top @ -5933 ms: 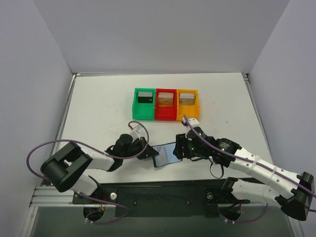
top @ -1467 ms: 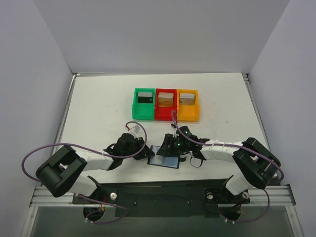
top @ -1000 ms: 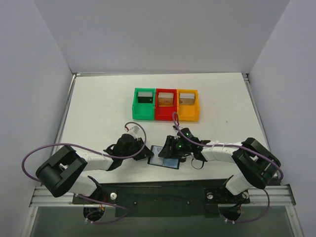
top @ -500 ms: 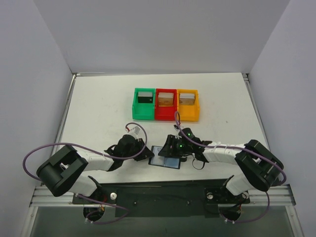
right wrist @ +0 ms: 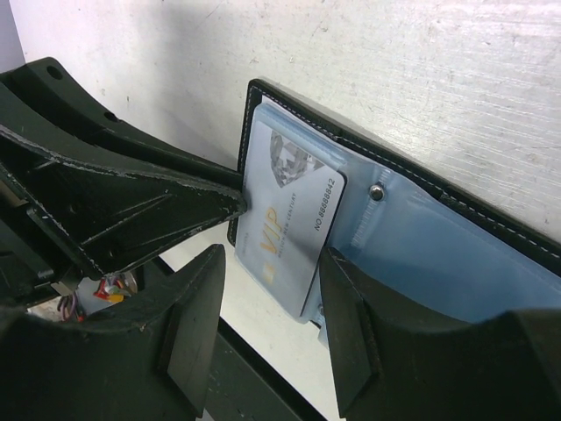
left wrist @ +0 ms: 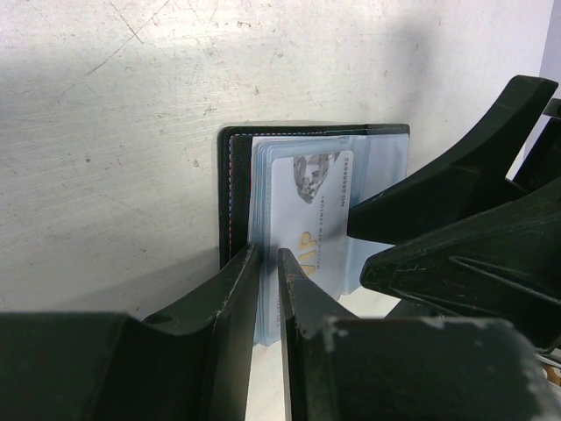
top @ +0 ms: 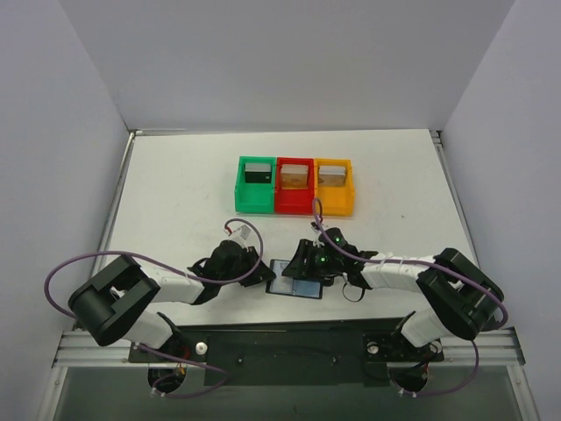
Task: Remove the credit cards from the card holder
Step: Open the card holder at the center of the board, then remove the credit card from the card holder.
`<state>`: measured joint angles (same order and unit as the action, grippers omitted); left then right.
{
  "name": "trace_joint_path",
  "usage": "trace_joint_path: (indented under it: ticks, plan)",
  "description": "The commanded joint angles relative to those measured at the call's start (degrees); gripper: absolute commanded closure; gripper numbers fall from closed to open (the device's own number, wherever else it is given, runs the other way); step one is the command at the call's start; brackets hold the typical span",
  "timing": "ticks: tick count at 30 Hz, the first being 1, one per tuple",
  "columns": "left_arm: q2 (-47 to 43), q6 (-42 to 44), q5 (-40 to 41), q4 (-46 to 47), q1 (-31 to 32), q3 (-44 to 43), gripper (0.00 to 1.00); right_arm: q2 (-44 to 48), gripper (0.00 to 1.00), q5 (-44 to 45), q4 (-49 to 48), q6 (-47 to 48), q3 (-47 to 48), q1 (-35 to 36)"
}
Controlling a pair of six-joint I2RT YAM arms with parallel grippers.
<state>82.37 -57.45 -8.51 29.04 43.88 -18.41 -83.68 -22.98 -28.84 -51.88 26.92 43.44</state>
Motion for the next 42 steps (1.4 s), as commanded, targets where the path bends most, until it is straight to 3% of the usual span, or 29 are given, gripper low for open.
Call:
trace_joint_path:
  ticks: [1, 42]
  plan:
    - [1.5, 0.3, 0.9, -0.3, 1.0, -0.7, 0.75, -0.3, 0.57, -1.9, -5.2, -2.2, -1.3, -1.1]
    - [6.3, 0.8, 2.3, -1.0, 2.6, -2.2, 0.77, -1.9, 0.59, -8.8, -22.7, -9.9, -6.4, -4.1]
